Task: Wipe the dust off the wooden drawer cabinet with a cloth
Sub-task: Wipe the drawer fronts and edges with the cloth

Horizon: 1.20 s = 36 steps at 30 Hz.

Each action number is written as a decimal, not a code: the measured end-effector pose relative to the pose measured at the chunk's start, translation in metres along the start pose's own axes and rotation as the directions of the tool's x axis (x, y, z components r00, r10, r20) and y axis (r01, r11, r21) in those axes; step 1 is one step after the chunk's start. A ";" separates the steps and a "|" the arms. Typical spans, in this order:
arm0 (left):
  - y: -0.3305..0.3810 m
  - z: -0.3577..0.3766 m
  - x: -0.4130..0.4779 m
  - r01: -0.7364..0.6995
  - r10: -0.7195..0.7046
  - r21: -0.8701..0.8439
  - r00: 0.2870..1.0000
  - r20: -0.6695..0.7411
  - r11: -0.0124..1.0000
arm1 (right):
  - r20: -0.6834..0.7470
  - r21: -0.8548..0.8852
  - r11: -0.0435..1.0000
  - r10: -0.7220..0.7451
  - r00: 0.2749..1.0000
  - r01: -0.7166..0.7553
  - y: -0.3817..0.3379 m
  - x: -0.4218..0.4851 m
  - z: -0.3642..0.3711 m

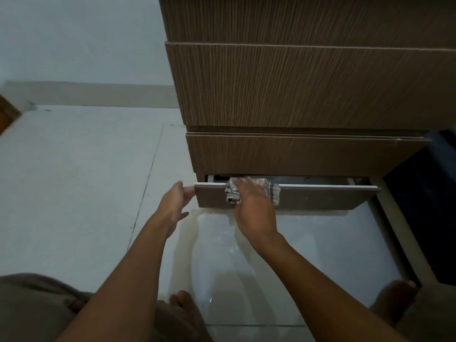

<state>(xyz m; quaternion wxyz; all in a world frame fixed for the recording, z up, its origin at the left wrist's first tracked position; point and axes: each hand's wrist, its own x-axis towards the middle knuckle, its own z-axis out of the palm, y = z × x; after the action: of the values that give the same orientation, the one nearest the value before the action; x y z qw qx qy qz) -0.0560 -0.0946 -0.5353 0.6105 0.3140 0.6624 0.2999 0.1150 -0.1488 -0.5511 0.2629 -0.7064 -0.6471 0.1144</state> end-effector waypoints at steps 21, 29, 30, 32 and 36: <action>-0.001 -0.016 0.014 0.099 -0.088 -0.101 0.990 0.109 0.990 | -0.109 0.199 0.975 -0.074 0.991 0.095 -0.010 -0.020 0.005; -0.001 -0.015 0.012 0.099 -0.083 -0.129 0.989 0.124 0.987 | 0.085 0.014 0.984 -0.176 0.981 0.176 -0.041 0.009 0.030; -0.003 -0.015 0.012 0.097 -0.081 -0.131 0.989 0.123 0.987 | 0.111 0.029 0.977 -0.212 0.971 0.210 -0.047 0.012 0.031; -0.005 -0.012 0.011 0.093 -0.082 -0.146 0.994 0.078 0.985 | 0.171 0.080 0.962 -0.272 0.947 0.262 -0.058 0.017 0.028; -0.009 -0.006 0.012 0.099 -0.122 -0.197 0.987 -0.108 0.975 | 0.303 0.284 0.917 -0.364 0.881 0.281 -0.060 0.015 0.011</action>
<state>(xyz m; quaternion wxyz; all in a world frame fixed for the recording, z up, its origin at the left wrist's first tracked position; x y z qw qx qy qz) -0.0634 -0.0913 -0.5490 0.6129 0.1981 0.6822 0.3460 0.0605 -0.1304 -0.5262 0.2399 -0.5206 -0.7747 0.2671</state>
